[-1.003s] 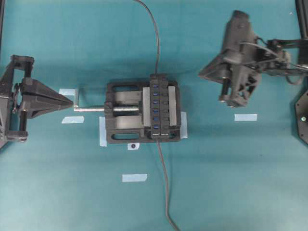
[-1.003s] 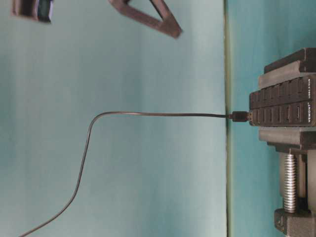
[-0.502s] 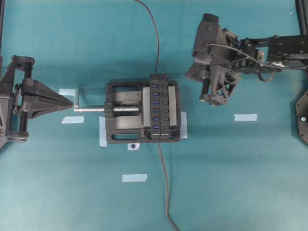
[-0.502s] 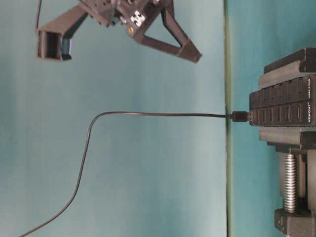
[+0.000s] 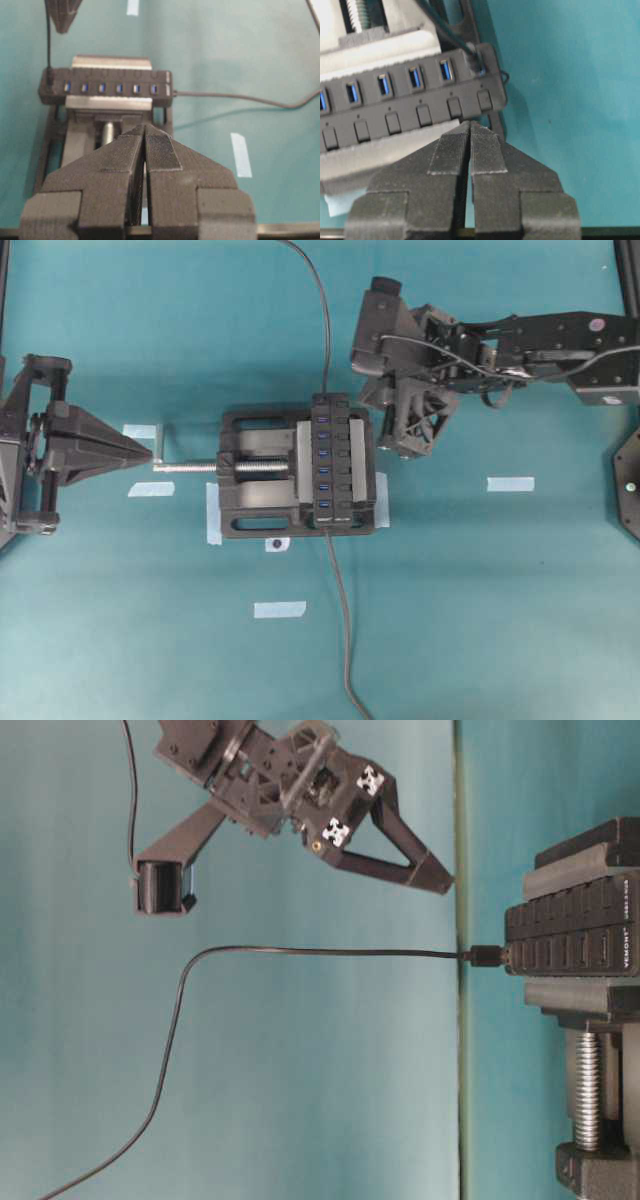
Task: Insert the USB into the center port of the fixed hub
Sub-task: 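Lower the open right gripper over the black USB plug at the hub, then close the right gripper on the black USB plug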
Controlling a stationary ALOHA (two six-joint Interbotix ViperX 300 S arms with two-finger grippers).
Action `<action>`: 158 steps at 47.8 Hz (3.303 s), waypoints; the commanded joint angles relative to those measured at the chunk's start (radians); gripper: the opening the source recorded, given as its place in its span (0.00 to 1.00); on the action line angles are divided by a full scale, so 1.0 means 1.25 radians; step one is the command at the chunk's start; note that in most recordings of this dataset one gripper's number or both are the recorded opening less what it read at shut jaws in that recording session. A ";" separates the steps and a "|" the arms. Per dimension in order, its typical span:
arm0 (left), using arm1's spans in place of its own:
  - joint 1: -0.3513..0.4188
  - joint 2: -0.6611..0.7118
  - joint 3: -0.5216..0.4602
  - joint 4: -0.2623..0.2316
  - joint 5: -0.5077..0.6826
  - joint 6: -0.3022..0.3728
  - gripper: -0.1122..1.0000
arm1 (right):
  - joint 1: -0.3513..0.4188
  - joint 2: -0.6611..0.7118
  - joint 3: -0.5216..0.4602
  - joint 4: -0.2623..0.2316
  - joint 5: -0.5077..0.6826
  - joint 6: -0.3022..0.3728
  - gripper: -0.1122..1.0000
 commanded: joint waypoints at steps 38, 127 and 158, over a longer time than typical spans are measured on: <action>0.005 -0.002 -0.017 0.001 -0.002 -0.002 0.10 | 0.002 0.028 -0.036 -0.004 -0.090 -0.070 0.88; 0.011 -0.012 -0.005 0.001 -0.005 -0.005 0.10 | 0.002 0.106 -0.064 -0.002 -0.160 -0.079 0.48; 0.012 -0.037 0.009 0.001 -0.005 -0.013 0.10 | 0.011 0.102 -0.063 0.001 -0.161 -0.074 0.18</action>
